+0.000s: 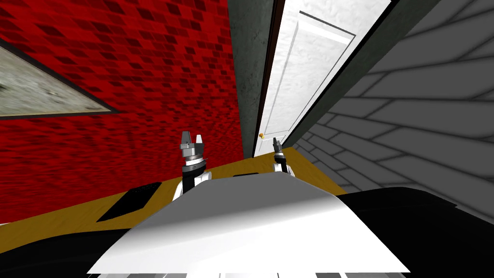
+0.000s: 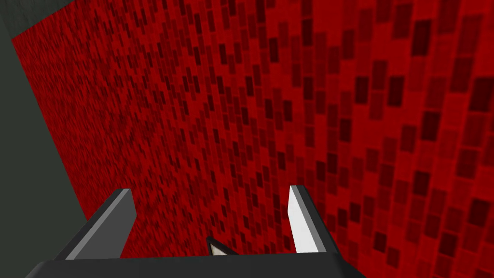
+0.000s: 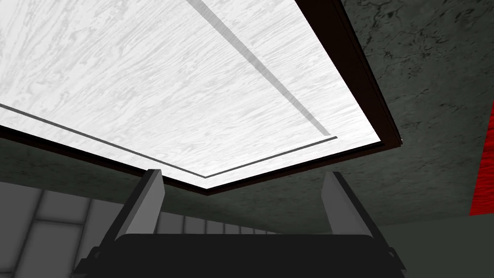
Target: Pull the door open
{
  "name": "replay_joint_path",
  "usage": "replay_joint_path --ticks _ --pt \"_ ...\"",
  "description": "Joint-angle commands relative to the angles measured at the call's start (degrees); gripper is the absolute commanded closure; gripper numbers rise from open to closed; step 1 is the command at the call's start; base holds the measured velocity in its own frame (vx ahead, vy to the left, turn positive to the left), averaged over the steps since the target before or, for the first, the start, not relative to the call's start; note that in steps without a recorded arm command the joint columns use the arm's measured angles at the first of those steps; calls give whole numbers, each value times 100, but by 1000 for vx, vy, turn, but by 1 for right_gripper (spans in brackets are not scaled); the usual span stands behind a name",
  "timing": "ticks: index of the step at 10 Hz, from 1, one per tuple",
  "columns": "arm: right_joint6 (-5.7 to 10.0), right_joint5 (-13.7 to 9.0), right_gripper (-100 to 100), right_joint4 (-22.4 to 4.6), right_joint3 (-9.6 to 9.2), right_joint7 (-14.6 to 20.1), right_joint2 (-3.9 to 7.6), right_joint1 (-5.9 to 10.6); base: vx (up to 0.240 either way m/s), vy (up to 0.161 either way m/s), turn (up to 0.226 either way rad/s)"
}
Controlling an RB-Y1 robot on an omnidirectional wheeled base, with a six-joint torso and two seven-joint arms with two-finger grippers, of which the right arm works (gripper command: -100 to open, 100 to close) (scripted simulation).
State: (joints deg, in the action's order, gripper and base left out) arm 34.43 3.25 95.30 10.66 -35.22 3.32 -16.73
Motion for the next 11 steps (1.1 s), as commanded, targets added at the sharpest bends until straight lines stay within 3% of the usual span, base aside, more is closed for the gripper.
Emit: replay_joint_path --ticks 1,4,5,10,11 --pt "62 60 -100 -286 52 -278 0 77 30 -64 121" --pt "176 165 -100 -856 140 -721 -7 209 38 -88 140" --pt "176 165 -100 -874 140 -757 -7 209 21 -54 70" --pt "393 365 -100 -1835 308 -1609 -43 462 23 -86 152" --pt "393 365 -100 -1914 308 -1713 -43 462 28 -83 90"
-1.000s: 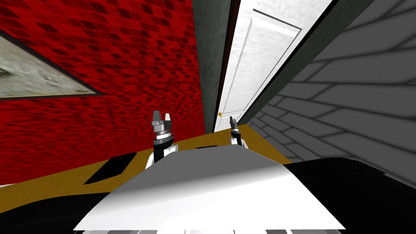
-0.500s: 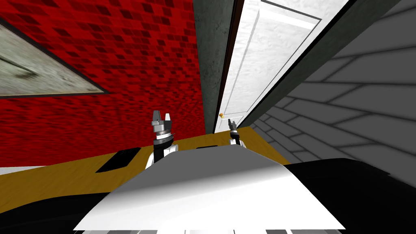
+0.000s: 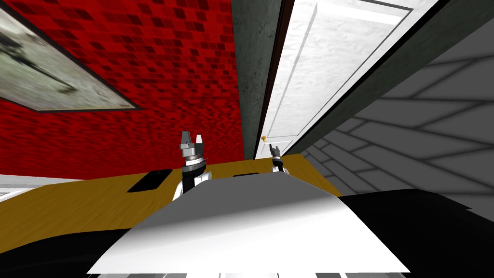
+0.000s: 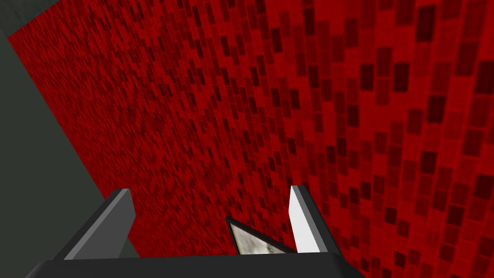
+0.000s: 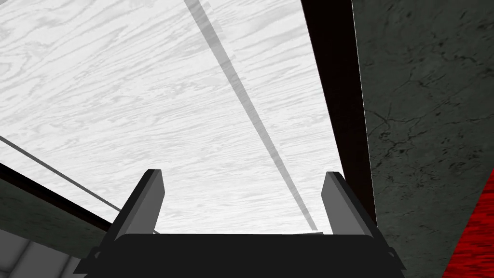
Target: Pull the door open
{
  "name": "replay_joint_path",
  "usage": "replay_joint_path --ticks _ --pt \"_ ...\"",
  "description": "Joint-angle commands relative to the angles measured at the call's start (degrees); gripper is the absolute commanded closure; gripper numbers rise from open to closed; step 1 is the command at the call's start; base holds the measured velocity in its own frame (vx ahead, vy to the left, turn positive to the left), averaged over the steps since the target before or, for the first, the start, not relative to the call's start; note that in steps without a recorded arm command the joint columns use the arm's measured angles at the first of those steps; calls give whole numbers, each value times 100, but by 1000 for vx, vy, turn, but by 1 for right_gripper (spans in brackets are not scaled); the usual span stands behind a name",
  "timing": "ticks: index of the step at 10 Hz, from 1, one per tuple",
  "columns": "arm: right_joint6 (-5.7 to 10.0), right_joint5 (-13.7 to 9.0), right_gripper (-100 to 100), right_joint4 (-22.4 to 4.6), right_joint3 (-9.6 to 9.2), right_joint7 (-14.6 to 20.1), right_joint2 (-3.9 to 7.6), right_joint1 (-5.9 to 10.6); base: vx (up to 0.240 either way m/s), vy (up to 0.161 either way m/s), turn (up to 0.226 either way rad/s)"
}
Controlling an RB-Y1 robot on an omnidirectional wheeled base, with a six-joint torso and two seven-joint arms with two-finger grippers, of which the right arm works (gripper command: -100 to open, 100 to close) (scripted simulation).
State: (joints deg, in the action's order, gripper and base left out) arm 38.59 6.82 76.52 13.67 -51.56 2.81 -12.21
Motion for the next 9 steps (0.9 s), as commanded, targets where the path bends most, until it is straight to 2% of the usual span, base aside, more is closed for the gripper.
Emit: replay_joint_path --ticks 1,2,4,5,6,7,9 --pt "29 55 -100 -286 48 -286 -3 72 27 -74 106" --pt "29 55 -100 -286 48 -317 -3 72 13 -62 75" --pt "125 143 -100 -679 122 -699 -30 183 13 -82 186" --pt "125 143 -100 -743 122 -788 -30 183 21 -83 72" --pt "171 186 -100 -955 158 -990 -44 238 10 -63 130" --pt "171 186 -100 -966 158 -1021 -44 238 -1 -54 66" --pt "252 261 -100 -1308 221 -1400 -74 332 0 -74 156"
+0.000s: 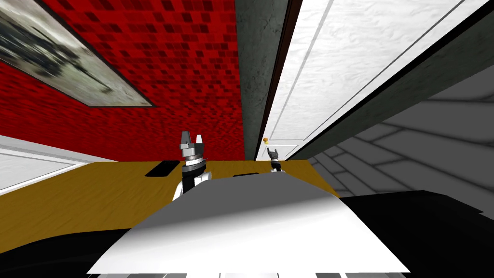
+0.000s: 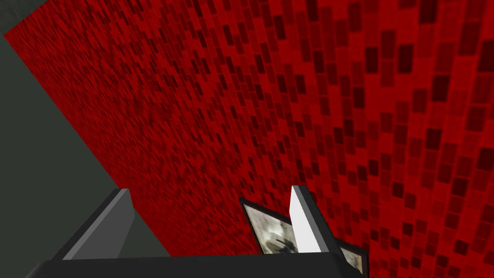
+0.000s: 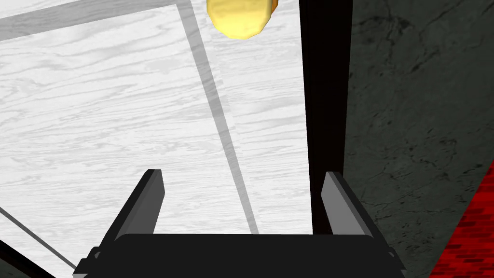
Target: Pull the door open
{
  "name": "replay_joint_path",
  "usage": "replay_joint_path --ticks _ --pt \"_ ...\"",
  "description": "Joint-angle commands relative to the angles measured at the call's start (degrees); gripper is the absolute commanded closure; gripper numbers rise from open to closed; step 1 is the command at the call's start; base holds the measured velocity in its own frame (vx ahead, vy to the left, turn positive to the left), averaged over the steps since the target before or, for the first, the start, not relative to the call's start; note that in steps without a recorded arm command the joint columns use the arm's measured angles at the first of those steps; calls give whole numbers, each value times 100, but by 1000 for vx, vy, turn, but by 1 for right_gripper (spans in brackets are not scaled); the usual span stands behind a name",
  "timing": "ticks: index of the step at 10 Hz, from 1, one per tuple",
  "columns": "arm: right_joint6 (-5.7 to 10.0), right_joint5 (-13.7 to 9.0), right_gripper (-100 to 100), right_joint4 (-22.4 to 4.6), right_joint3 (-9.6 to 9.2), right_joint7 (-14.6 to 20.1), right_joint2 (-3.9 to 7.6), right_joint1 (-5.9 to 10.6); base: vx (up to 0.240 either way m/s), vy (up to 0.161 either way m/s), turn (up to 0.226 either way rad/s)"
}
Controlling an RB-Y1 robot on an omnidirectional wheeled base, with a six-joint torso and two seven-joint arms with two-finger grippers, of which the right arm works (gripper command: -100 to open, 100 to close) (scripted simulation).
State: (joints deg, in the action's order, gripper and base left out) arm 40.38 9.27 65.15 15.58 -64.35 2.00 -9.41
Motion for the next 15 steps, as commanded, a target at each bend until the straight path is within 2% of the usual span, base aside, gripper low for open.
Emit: replay_joint_path --ticks 1,4,5,10,11,12,15 --pt "73 16 -100 -217 30 -191 8 52 3 -79 72" --pt "175 110 -100 -705 109 -731 -37 171 -6 -81 159" --pt "175 110 -100 -705 109 -799 -37 171 5 -65 58" --pt "273 200 -100 -1178 186 -1436 -92 286 -2 -54 107" --pt "260 189 -100 -1122 177 -1345 -75 271 -2 -24 14" --pt "277 8 -100 -1158 207 -1438 52 247 104 17 219" --pt "307 -310 -100 -1208 257 -1558 177 201 212 20 177"
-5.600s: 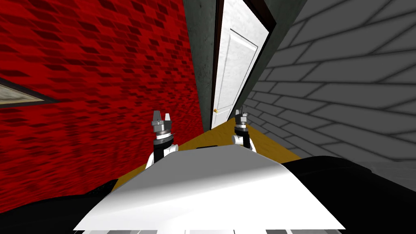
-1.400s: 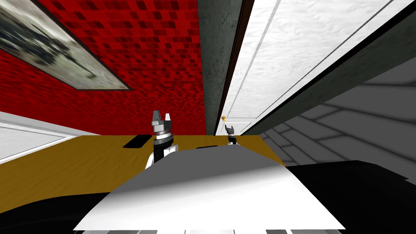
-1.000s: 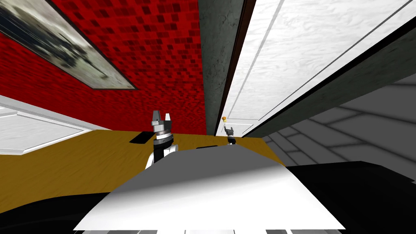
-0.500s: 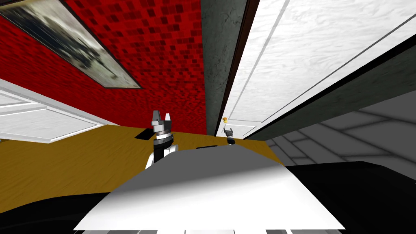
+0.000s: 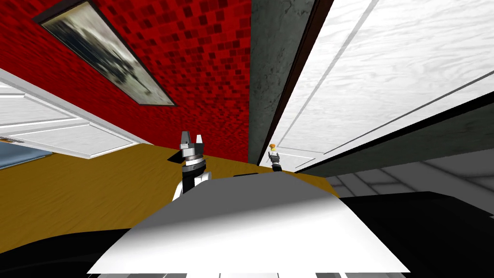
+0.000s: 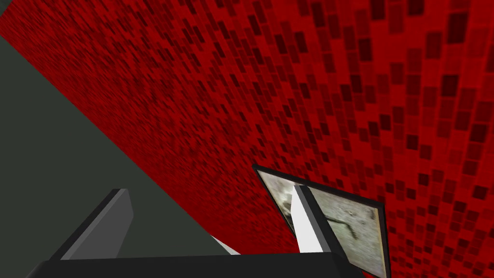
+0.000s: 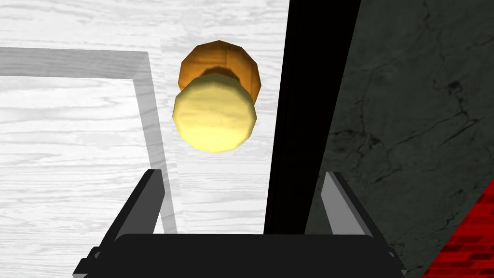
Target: Pull the door open
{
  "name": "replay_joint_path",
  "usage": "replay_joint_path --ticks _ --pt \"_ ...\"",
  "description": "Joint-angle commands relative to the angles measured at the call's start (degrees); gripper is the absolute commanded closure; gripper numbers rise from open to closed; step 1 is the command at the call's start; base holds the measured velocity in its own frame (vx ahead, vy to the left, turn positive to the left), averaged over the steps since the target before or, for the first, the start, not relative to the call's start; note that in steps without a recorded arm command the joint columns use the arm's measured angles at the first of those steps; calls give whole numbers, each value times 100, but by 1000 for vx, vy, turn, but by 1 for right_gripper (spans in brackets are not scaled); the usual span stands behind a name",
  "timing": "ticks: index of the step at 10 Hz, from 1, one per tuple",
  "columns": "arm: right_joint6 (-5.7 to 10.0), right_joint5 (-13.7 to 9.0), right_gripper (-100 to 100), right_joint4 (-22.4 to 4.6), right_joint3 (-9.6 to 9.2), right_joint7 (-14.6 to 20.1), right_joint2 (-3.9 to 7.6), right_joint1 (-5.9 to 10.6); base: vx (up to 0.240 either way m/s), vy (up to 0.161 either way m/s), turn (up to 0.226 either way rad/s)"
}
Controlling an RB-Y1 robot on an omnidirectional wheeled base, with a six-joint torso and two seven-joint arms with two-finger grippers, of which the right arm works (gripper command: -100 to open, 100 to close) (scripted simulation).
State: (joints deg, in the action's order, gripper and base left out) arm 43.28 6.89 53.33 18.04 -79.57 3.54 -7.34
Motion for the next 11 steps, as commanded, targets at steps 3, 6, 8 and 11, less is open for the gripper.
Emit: replay_joint_path --ticks 3,6,8,11 --pt "47 -406 -100 -80 64 -162 62 -55 176 -60 144" --pt "63 -416 100 -164 27 -180 -32 -114 7 -32 38" --pt "63 -416 100 -164 27 -180 -32 -114 -5 4 -8" --pt "63 -416 100 -164 27 -180 -32 -114 0 0 0"
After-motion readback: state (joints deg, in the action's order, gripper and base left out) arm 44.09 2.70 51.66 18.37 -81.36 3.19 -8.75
